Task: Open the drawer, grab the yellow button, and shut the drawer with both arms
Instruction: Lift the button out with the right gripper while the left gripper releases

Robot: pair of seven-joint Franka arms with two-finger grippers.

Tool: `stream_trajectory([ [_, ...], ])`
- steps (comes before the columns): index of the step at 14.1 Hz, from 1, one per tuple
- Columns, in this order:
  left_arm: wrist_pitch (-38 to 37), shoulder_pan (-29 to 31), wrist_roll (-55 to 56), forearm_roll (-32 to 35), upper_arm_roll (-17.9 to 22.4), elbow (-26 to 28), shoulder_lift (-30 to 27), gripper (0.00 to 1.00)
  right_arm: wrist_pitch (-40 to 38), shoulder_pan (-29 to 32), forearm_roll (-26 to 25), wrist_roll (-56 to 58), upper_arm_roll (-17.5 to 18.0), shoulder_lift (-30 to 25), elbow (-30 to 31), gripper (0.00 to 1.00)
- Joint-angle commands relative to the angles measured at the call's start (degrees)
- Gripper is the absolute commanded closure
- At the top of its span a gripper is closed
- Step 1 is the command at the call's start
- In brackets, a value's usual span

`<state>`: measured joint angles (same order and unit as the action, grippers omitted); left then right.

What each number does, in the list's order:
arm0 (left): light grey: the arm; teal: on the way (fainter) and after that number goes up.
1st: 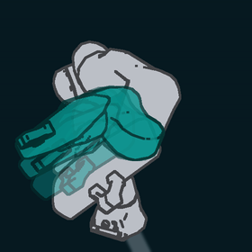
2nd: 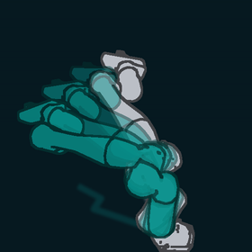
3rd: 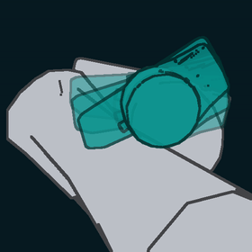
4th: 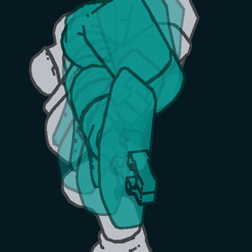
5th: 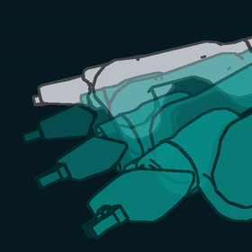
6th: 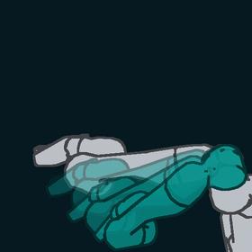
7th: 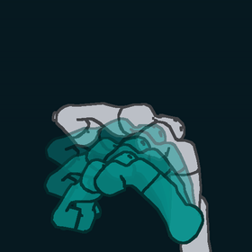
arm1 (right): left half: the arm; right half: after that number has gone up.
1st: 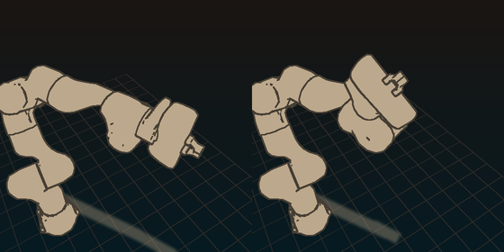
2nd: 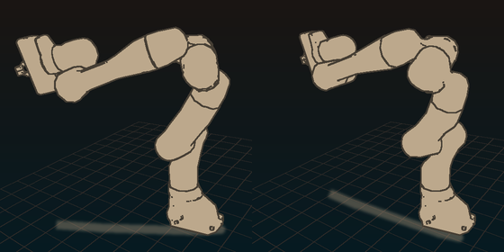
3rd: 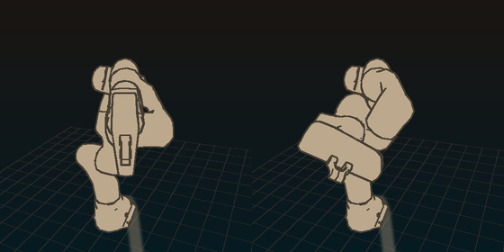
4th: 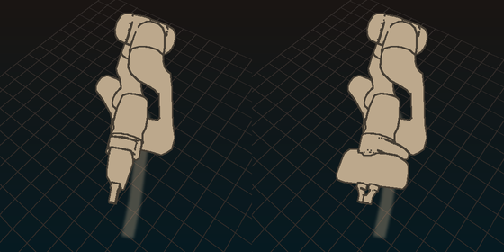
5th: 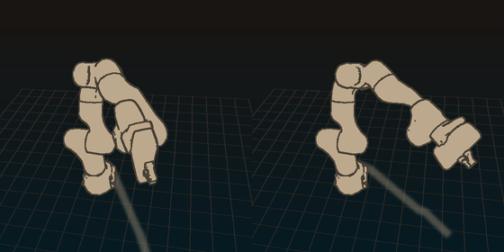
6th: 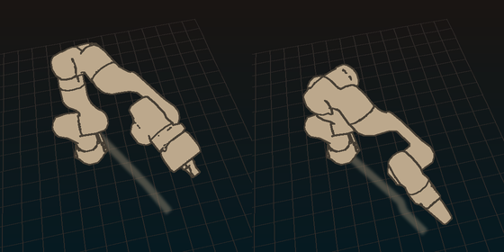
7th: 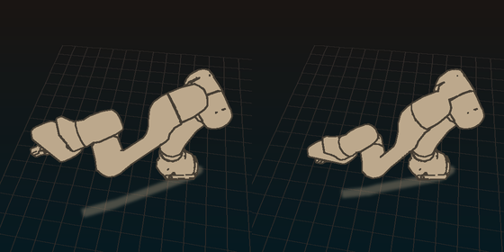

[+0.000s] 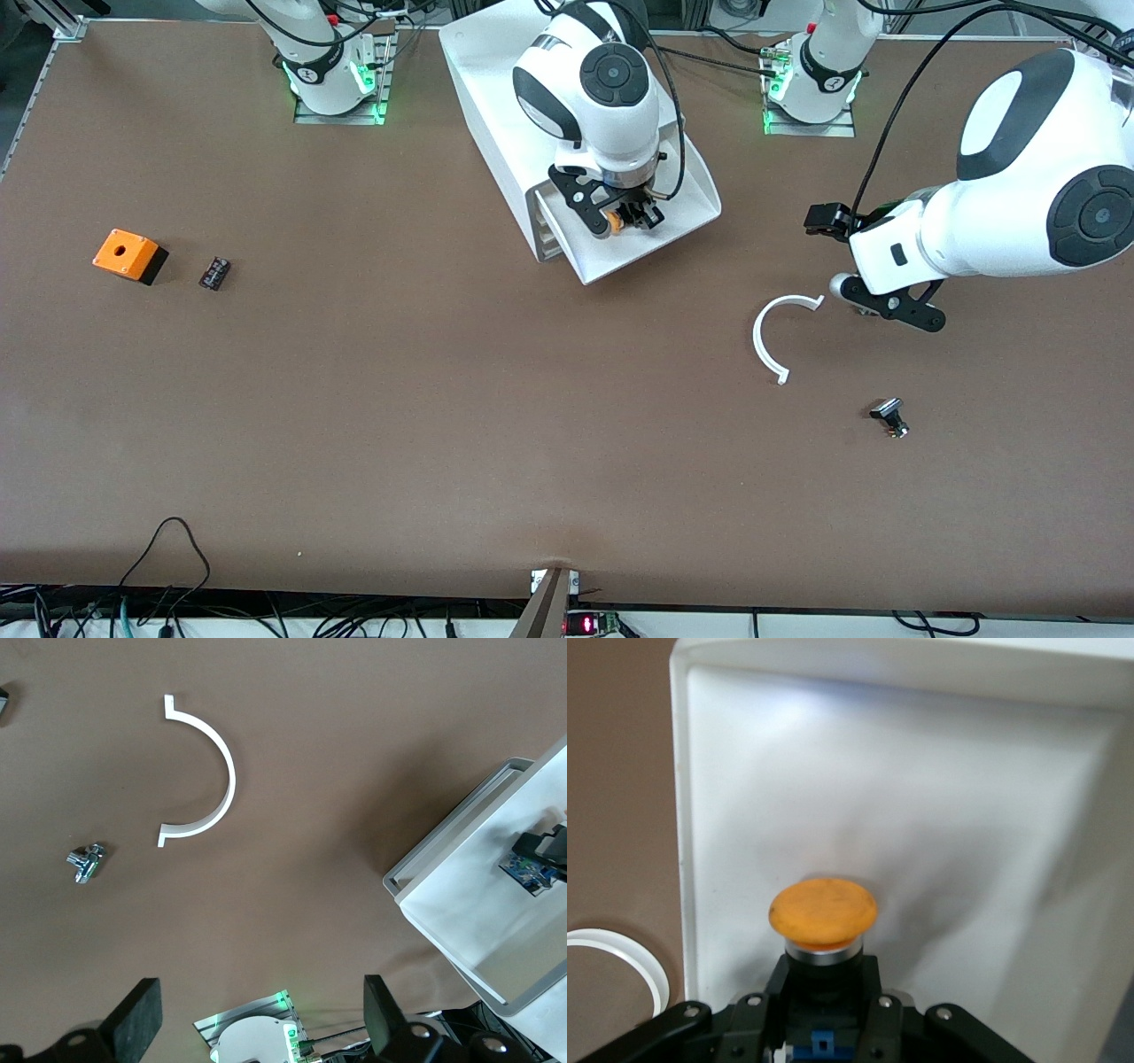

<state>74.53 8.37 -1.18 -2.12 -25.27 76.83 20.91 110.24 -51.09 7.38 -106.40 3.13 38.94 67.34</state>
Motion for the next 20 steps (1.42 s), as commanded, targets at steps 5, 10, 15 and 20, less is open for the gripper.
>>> stream_trajectory([
  [5,2.4,-0.6,4.7,1.2,0.7,-1.2,1.3,0.00,-6.4,3.3,0.7,3.4,-0.3,-1.3,-6.8,0.93],
  [10,8.9,-3.7,23.4,1.2,0.2,0.9,1.2,0.00,-17.3,13.9,0.2,33.0,-1.3,-7.0,-6.5,0.94],
  [15,16.7,-8.1,34.8,1.2,0.2,5.2,1.0,0.00,-22.8,20.4,0.4,63.4,-10.2,-11.9,0.4,0.94],
  [20,24.0,-12.6,43.7,2.0,0.2,10.9,0.6,0.00,-14.7,20.5,0.7,88.5,-24.0,-13.6,13.1,0.94],
])
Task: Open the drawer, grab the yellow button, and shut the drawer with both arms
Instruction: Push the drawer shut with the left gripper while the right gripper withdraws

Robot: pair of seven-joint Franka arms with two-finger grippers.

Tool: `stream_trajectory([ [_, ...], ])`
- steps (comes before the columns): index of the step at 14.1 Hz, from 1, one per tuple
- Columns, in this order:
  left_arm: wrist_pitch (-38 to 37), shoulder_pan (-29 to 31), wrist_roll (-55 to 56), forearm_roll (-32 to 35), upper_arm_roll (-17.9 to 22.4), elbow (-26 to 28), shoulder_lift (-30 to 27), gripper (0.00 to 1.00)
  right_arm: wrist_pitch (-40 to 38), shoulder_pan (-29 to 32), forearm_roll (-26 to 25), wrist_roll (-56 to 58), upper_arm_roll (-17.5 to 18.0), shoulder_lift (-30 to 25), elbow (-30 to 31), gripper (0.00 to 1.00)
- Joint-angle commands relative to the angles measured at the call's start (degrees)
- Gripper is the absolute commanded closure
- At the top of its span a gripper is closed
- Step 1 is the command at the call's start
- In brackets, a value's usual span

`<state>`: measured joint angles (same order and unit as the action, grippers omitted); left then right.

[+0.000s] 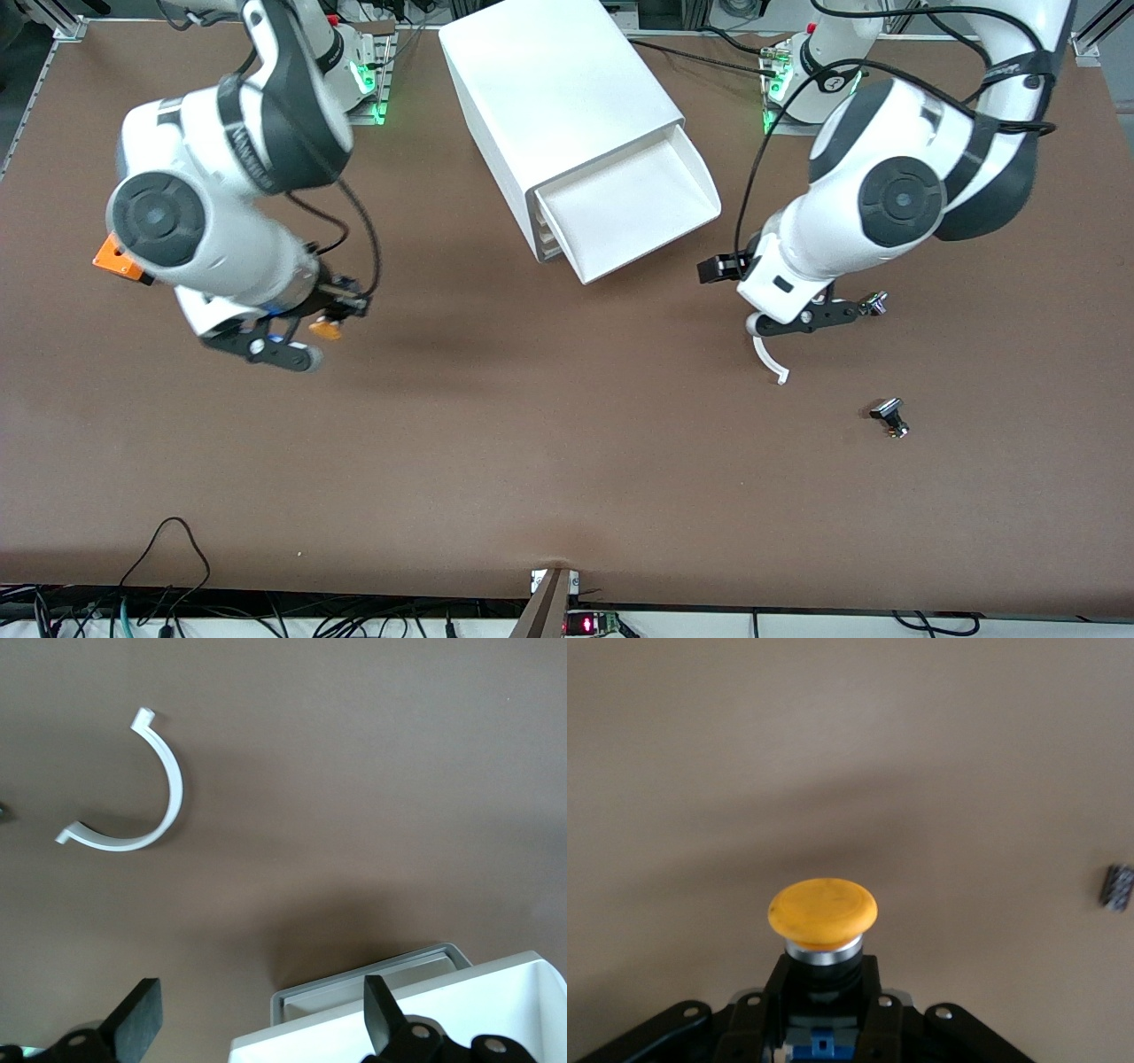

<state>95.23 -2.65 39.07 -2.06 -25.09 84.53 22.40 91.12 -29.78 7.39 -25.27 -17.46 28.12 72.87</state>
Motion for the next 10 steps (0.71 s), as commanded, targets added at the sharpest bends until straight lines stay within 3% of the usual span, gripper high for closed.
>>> stream_trajectory([
  [1,5.5,-1.8,4.8,2.1,0.0,4.2,-1.0,0.00,7.5,-0.8,0.8,11.5,-5.5,-2.9,10.6,0.94],
  [4,9.6,-1.8,6.3,2.1,0.0,6.7,-1.0,0.00,20.5,-0.4,1.9,22.5,-9.6,-3.4,21.8,0.94],
  [7,15.6,-1.9,8.4,2.1,-0.1,12.8,-3.2,0.00,30.1,3.2,5.9,30.4,-9.9,-2.2,28.9,0.94],
  [10,17.8,-2.7,11.8,2.2,-1.4,15.7,-4.1,0.00,36.3,3.9,6.3,31.1,-9.8,-0.3,33.0,0.94],
])
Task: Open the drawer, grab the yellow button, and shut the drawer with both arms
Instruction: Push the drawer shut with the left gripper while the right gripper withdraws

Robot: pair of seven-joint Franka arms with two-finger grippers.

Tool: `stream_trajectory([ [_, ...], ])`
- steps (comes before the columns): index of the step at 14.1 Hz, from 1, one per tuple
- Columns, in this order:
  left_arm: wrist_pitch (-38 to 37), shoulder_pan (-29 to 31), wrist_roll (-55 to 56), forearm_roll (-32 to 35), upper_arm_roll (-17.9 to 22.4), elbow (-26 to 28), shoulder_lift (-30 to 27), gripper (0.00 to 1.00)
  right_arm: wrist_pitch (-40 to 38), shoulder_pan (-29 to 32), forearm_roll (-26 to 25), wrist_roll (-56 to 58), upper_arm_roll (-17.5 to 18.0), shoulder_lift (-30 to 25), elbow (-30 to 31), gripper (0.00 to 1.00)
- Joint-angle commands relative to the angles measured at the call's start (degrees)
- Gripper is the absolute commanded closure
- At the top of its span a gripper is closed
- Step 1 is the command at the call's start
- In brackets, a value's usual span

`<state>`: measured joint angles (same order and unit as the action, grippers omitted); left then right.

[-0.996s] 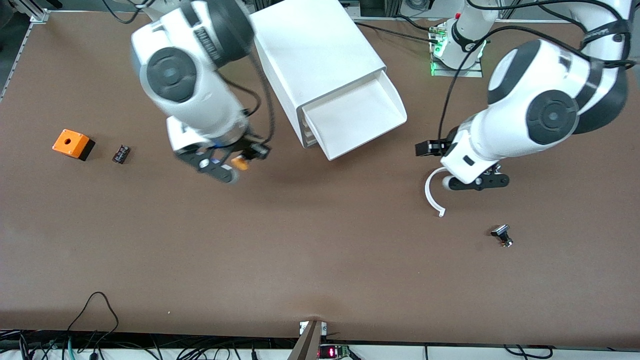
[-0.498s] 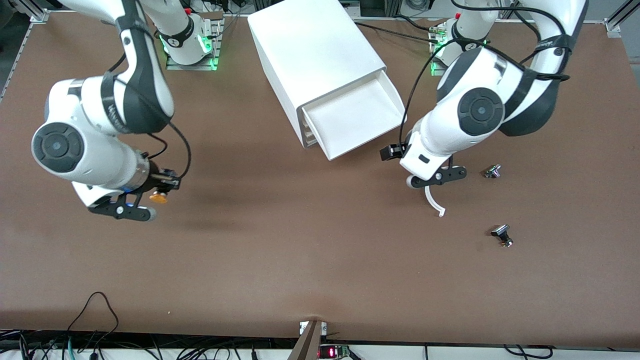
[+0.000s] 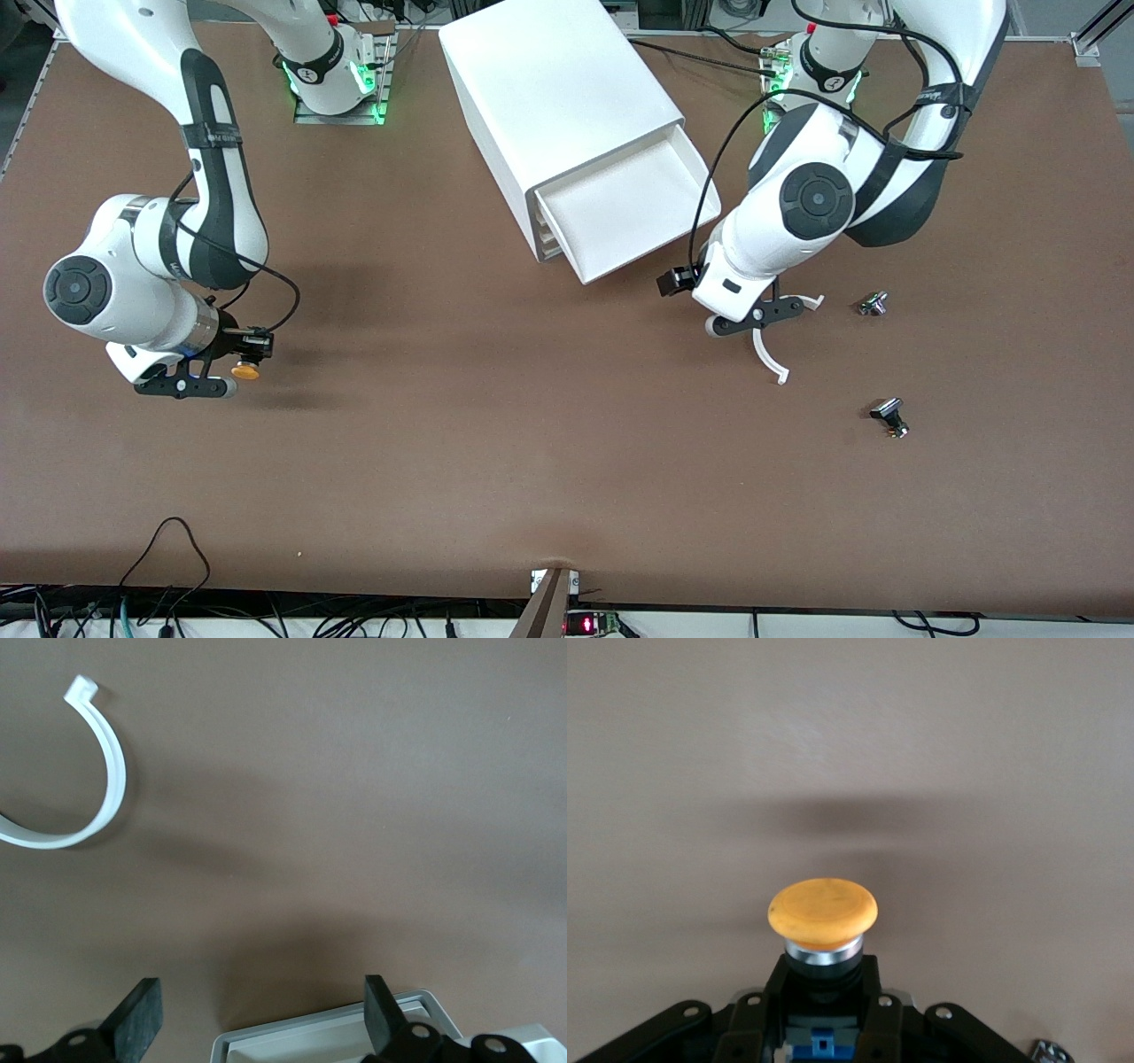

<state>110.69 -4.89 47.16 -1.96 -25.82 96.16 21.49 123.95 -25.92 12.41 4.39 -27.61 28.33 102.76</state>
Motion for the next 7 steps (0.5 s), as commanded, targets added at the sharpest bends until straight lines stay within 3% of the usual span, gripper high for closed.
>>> stream_trajectory([
  [1,3.4,-1.4,4.9,2.0,-0.6,4.9,-3.2,0.00,4.0,0.2,1.6,1.4,0.4,0.8,3.4,0.94],
  [7,3.7,-3.7,8.3,2.0,-0.6,6.7,-3.2,0.00,5.6,1.4,4.7,1.6,0.4,6.0,3.6,0.89],
])
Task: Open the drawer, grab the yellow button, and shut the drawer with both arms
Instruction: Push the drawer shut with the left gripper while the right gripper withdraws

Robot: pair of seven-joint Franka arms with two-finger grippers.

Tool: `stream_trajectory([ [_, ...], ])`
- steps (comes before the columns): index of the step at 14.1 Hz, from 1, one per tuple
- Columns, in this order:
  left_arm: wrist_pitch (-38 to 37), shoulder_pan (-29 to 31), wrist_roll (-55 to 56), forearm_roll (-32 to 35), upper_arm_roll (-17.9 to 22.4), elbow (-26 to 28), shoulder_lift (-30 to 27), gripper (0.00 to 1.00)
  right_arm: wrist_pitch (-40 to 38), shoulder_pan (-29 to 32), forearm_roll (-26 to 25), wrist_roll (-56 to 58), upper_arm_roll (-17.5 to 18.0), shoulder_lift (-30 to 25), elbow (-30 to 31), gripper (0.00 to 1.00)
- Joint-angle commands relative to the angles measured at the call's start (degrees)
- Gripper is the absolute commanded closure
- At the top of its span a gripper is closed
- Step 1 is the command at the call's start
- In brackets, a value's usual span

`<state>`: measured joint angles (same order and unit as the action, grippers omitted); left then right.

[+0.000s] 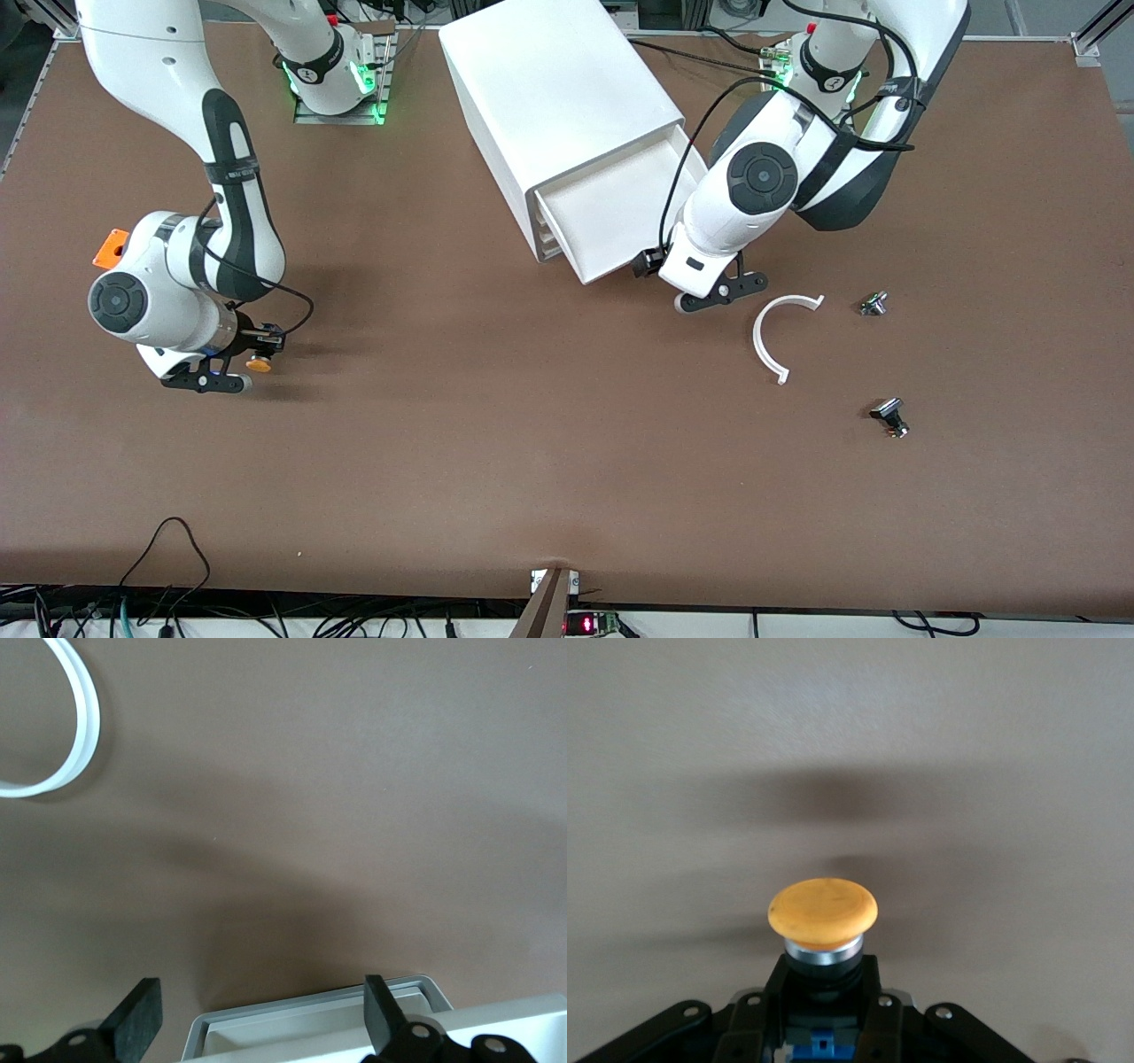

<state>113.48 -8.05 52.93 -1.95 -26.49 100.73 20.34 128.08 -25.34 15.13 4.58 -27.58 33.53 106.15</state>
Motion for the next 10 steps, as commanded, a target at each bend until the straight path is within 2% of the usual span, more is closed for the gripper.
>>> stream_trajectory([
  [1,1.0,-1.2,2.8,2.0,0.0,2.1,-2.1,0.00,2.2,0.9,2.8,1.5,0.4,1.6,0.1,0.84],
  [3,0.6,-1.2,2.9,2.0,-0.1,2.1,-2.2,0.00,2.8,1.2,3.2,1.5,0.6,2.6,0.1,0.51],
  [5,-0.9,-1.1,2.4,2.0,-1.4,2.2,-2.1,0.00,2.2,1.1,3.2,1.5,0.6,2.0,-0.1,0.10],
  [6,-1.5,-1.1,2.4,2.0,-1.7,2.2,-2.1,0.00,1.9,1.0,3.2,1.5,0.6,0.9,-0.2,0.01],
  [10,-5.3,-0.8,2.9,1.4,-4.5,2.1,-2.2,0.00,-5.1,0.4,2.7,2.0,0.5,-6.9,-2.5,0.01],
])
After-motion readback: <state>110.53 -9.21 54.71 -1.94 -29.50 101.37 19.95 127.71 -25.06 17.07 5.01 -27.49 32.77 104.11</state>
